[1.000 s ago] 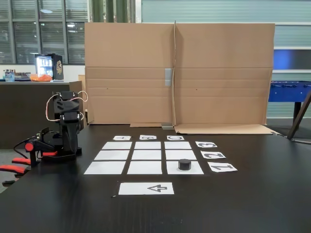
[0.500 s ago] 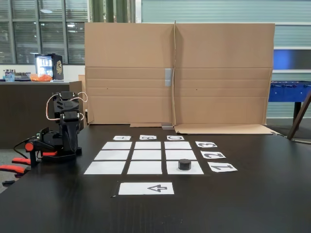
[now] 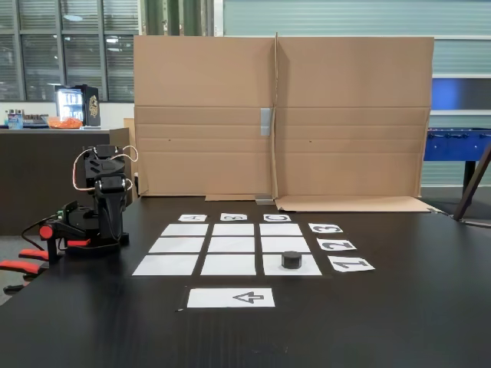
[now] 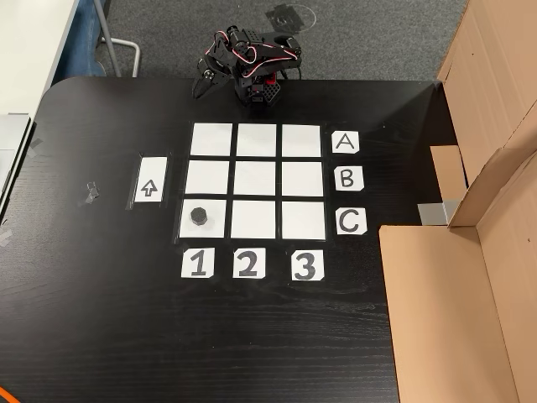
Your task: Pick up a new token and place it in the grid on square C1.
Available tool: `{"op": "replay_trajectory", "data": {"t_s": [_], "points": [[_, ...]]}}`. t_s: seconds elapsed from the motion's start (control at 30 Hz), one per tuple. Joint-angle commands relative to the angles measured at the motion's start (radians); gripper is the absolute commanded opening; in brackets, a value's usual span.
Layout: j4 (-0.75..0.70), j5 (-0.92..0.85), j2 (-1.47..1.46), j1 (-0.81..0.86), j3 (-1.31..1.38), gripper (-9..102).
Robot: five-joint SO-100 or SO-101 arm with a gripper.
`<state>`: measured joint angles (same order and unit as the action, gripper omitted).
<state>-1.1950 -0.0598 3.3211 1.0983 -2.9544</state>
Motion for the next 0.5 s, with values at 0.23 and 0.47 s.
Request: {"op": "replay_trajectory", "data": {"t_s": [0.23,0.47], "points": [[-0.003,-0.009,0.005,0.002,0.005,-1],[-0.003,-0.009,0.005,0.006,0.005,-1]]}}
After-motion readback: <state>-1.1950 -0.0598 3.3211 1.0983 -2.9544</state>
